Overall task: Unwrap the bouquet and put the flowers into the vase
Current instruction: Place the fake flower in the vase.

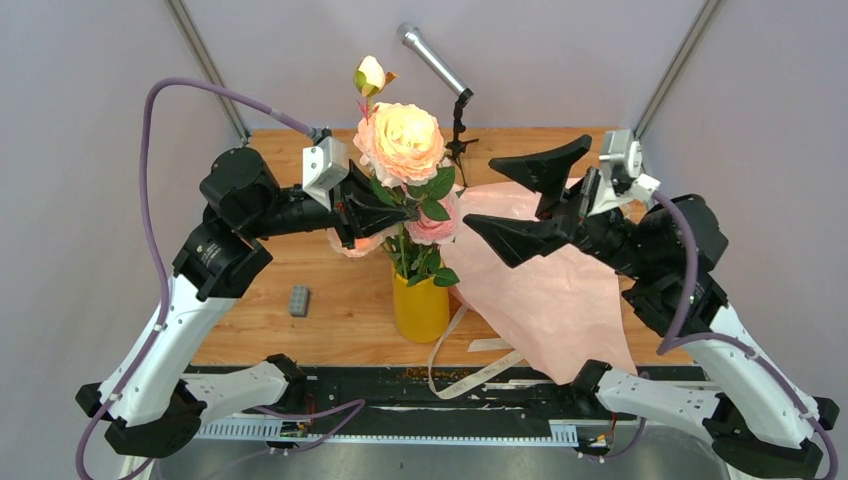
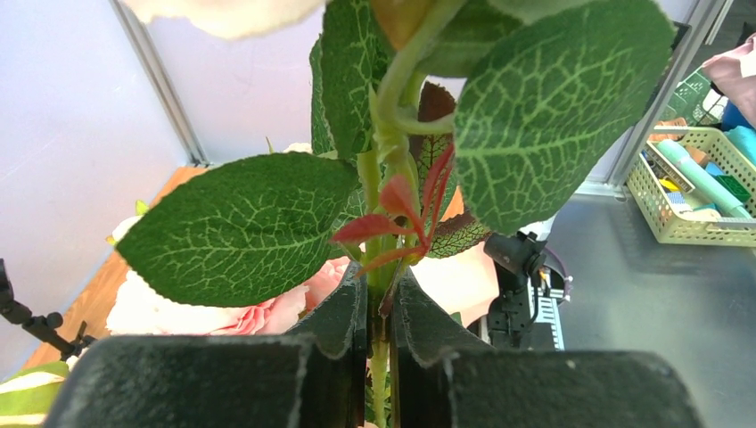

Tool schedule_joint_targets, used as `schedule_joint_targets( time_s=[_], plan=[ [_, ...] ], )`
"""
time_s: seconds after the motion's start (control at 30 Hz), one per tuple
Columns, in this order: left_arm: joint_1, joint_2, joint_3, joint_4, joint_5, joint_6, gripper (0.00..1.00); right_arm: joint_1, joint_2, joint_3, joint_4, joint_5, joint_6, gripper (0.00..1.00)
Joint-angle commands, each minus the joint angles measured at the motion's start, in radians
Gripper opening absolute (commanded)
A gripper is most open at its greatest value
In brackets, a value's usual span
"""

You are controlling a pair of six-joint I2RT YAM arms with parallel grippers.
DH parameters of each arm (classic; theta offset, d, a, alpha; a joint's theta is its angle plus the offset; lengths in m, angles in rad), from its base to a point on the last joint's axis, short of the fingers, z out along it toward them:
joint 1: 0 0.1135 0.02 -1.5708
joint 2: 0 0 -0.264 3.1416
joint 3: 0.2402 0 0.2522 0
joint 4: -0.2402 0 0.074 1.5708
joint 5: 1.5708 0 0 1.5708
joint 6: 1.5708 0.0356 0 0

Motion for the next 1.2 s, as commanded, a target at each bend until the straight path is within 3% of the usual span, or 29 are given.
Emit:
schedule_joint_targets(
  time_s=[0.0,0.37,0.73,1.03,1.17],
  plan=[
    [-0.002,0.005,-0.006,0.013,-0.004,-0.006,0.12,-0.003,0.049,0.093,0.097,-0.187,0.039,0.93],
    [-0.002,0.012,0.006,-0.019,0.003,0.010,0.13,0.000,0.268,0.268,0.190,-0.330,0.176,0.78],
    [-0.002,0.034,0.013,-0.047,0.009,0.026,0.13,0.002,0.340,0.307,0.196,-0.327,0.180,0.58],
    [-0.002,0.044,0.032,-0.069,0.012,0.034,0.13,0.003,0.365,0.329,0.179,-0.324,0.160,0.12],
    [-0.002,0.047,0.038,-0.085,0.011,0.038,0.14,0.002,0.365,0.324,0.166,-0.321,0.148,0.00]
  ],
)
